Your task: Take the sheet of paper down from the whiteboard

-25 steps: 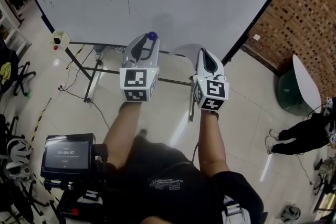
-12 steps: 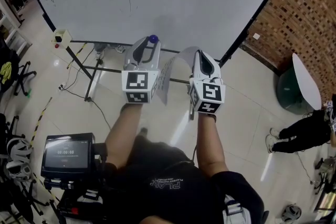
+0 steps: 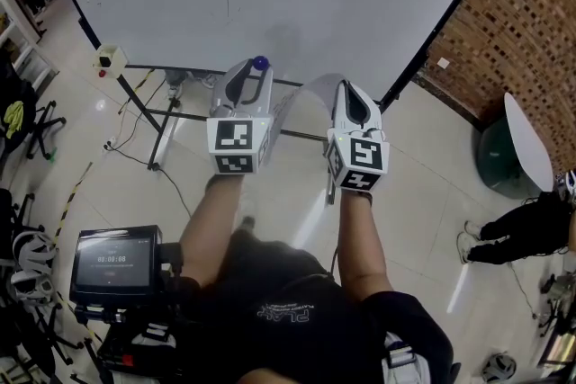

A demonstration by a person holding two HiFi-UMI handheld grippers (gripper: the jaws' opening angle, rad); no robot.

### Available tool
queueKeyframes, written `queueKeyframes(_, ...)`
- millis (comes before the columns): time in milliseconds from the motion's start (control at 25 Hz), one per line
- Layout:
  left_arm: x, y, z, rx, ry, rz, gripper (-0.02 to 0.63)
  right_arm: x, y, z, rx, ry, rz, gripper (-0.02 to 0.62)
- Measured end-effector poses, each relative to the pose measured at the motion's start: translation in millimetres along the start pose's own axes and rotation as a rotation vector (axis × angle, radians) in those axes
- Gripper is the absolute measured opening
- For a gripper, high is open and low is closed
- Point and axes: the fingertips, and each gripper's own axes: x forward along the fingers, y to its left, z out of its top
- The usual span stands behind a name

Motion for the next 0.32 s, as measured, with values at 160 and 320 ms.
queueKeyframes(160, -1.7, 2.7, -1.8, -0.012, -0.001, 0.006, 0.121, 5.5, 5.7, 5.7, -0.018, -0.011, 0.013, 0.011)
queueKeyframes(320, -1.7, 6.9, 1.1, -0.019, -0.005, 0.013, 0.121, 8.6, 8.3, 10.3, -0.024, -0.018, 0.020, 0.011)
